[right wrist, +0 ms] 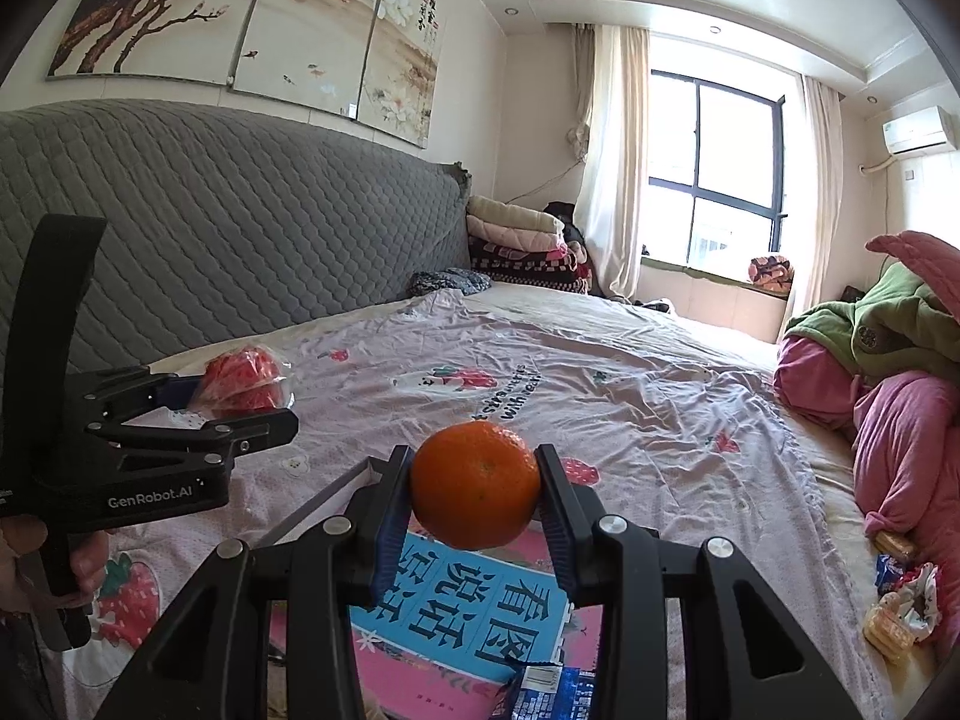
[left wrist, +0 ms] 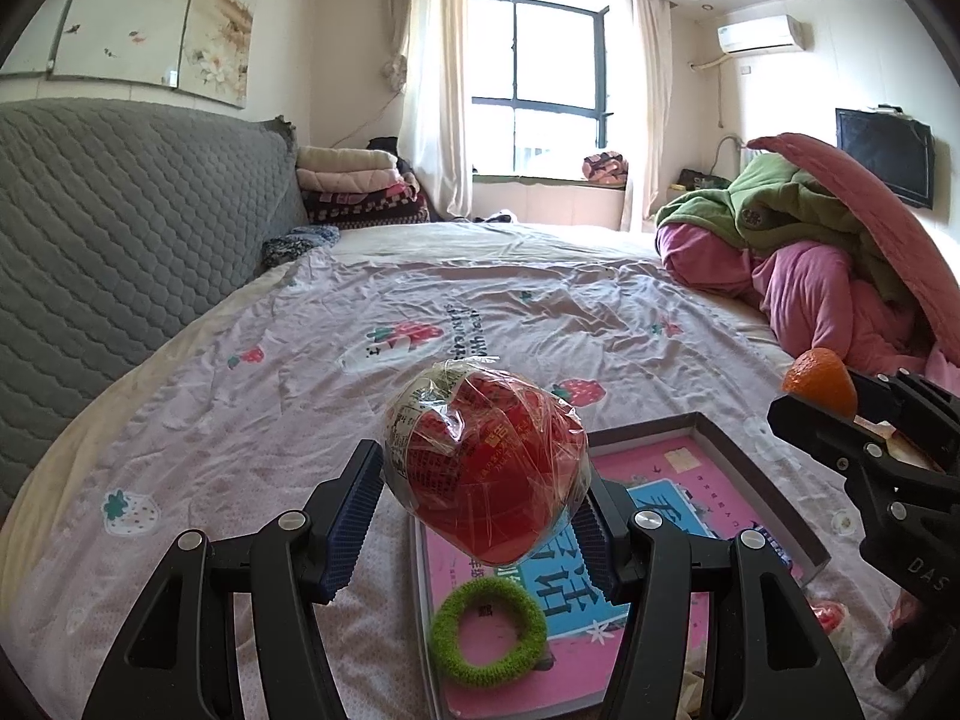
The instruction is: Organize objects
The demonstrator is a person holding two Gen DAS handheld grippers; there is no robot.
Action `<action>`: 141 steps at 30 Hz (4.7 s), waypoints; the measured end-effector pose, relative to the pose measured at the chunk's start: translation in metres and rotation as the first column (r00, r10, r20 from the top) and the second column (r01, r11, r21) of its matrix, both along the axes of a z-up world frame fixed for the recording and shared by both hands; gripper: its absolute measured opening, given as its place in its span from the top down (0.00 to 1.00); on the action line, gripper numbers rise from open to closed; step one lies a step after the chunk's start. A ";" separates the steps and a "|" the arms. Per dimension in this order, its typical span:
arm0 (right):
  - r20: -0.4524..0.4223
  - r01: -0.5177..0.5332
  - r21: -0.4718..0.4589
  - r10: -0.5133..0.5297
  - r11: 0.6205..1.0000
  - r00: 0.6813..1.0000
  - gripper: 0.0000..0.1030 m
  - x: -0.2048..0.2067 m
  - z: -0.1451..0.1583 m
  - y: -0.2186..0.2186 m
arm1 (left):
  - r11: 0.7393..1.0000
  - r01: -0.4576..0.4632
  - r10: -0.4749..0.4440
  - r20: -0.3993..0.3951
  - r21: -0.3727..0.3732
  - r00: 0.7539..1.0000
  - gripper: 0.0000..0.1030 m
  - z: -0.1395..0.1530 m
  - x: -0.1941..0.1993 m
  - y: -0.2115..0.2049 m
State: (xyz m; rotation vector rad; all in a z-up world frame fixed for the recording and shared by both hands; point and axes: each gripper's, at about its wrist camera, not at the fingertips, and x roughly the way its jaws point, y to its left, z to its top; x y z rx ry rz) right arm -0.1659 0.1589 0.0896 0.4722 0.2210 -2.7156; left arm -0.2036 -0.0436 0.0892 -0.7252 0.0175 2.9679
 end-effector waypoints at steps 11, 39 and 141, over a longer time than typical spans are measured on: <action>0.058 0.010 0.010 -0.011 1.000 0.998 0.61 -0.013 -0.016 -0.002 | 1.000 -0.001 0.001 0.058 0.005 0.998 0.40 -0.020 -0.017 -0.001; 0.288 0.000 0.068 -0.020 0.998 0.957 0.61 -0.031 -0.069 -0.009 | 0.996 0.089 -0.085 0.186 -0.011 0.979 0.40 -0.066 -0.015 0.031; 0.526 -0.072 0.238 -0.066 0.969 0.848 0.57 -0.050 -0.105 0.004 | 0.972 0.231 -0.227 0.352 0.033 0.908 0.33 -0.121 -0.034 0.059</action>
